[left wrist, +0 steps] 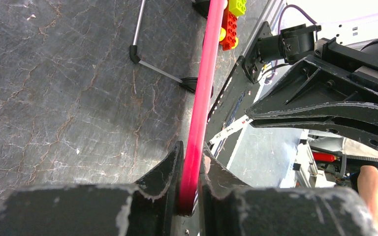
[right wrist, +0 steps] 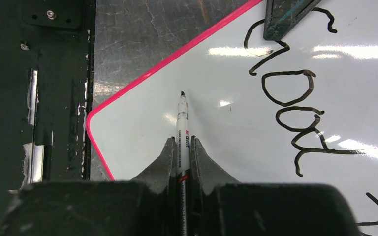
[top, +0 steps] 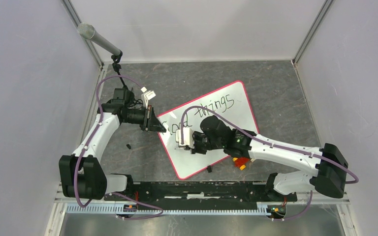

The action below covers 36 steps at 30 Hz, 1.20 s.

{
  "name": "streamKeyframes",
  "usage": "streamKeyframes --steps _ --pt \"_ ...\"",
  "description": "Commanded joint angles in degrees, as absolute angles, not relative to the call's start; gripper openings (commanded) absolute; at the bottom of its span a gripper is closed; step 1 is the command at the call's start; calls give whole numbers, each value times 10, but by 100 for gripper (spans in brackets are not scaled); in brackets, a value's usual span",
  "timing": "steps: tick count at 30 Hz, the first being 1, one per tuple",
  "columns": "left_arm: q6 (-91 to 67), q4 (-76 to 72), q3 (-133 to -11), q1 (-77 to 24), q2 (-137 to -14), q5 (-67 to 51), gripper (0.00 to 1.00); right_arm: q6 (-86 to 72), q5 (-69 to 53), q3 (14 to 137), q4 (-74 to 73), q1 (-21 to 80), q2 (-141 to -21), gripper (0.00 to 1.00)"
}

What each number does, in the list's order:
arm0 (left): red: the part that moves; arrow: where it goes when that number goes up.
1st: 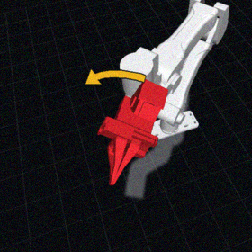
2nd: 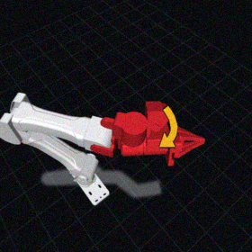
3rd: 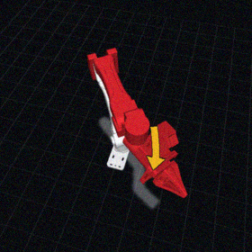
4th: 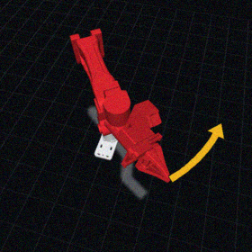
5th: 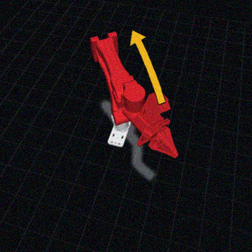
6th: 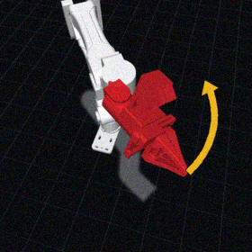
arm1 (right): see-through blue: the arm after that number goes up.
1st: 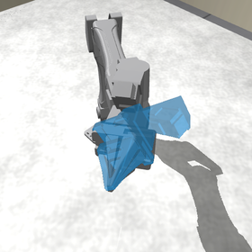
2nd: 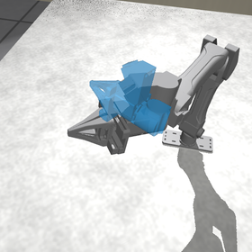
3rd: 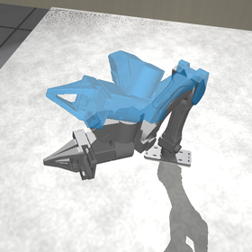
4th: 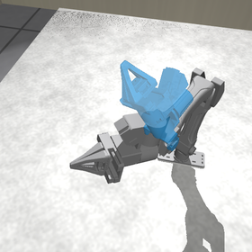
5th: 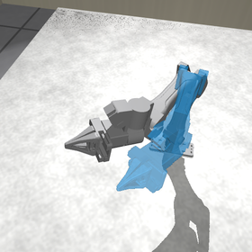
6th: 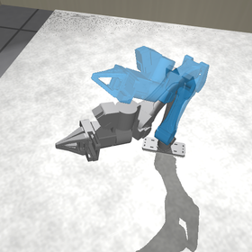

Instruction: Write a sentence on the whiteboard

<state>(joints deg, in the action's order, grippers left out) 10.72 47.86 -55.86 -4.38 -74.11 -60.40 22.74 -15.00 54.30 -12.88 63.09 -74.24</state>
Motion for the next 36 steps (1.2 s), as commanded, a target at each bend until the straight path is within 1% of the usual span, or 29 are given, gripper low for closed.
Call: streamKeyframes --steps 1,19,36 --pt "102 448 -565 -46 -736 -572 2 229 -148 573 -99 635 -748 0" --pt "105 446 -564 -46 -729 -569 2 233 -125 587 -87 636 -770 0" --pt "108 447 -564 -46 -728 -561 2 237 -176 493 -98 647 -751 0"
